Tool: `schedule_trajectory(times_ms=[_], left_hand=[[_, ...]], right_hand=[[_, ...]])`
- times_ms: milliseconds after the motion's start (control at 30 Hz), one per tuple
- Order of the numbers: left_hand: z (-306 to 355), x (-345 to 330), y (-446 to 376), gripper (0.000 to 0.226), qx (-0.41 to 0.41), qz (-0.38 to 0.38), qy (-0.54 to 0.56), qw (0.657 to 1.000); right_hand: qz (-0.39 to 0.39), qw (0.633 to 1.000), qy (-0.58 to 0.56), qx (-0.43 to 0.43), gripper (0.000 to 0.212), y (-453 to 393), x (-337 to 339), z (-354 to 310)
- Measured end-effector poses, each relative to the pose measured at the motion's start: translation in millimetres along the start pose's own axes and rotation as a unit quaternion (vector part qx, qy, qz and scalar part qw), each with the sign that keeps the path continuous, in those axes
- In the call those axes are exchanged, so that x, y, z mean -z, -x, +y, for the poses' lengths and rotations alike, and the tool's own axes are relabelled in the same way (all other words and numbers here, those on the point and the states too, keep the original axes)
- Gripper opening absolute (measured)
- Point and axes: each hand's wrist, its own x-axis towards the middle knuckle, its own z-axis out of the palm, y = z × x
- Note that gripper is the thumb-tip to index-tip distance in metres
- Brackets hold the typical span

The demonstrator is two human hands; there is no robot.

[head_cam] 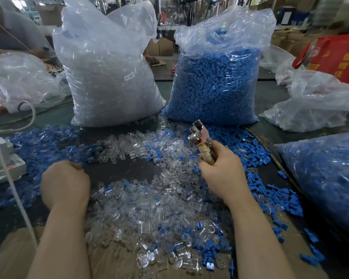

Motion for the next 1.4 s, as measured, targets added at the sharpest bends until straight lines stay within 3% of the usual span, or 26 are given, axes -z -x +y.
schedule_trajectory(times_ms=[200, 267, 333, 367, 433, 533, 600, 700, 800, 1067, 1233, 1400], left_hand=[[16, 0, 4, 0.039, -0.034, -0.049, -0.111, 0.992], [28, 3, 10, 0.037, -0.086, -0.068, -0.060, 0.992], [45, 5, 23, 0.018, -0.137, -0.130, 0.054, 0.980], [54, 6, 31, 0.008, -0.156, -0.173, 0.099, 0.967], [70, 6, 48, 0.013, -0.215, -0.259, 0.133, 0.932], [90, 2, 71, 0.013, -0.296, -0.384, 0.124, 0.865], [98, -3, 84, 0.012, -0.338, -0.419, 0.091, 0.838], [103, -9, 96, 0.007, -0.401, -0.391, 0.031, 0.828], [103, -11, 98, 0.017, -0.432, -0.365, 0.007, 0.825], [101, -15, 97, 0.027, -0.449, -0.364, -0.008, 0.816], [101, -20, 101, 0.015, -0.468, -0.308, -0.014, 0.829], [100, -24, 101, 0.014, -0.465, -0.305, -0.010, 0.831]], right_hand=[[0.032, 0.999, 0.029, -0.013, 0.017, -1, -2, 1], [0.034, 0.999, 0.032, -0.017, 0.018, -1, -2, 0], [0.035, 0.999, 0.034, -0.025, 0.018, -1, -1, 1], [0.035, 0.998, 0.037, -0.028, 0.018, -1, -1, 1], [0.036, 0.998, 0.043, -0.030, 0.018, -2, 0, 1], [0.038, 0.998, 0.050, -0.028, 0.015, -2, 0, 2], [0.040, 0.998, 0.048, -0.029, 0.014, -2, 0, 2], [0.034, 0.998, 0.047, -0.034, 0.013, -2, 0, 1], [0.035, 0.998, 0.046, -0.034, 0.014, -2, 0, 1], [0.040, 0.997, 0.051, -0.034, 0.015, -1, 0, 2], [0.037, 0.998, 0.045, -0.028, 0.015, 0, 0, 1], [0.035, 0.998, 0.042, -0.029, 0.017, -1, 0, 1]])
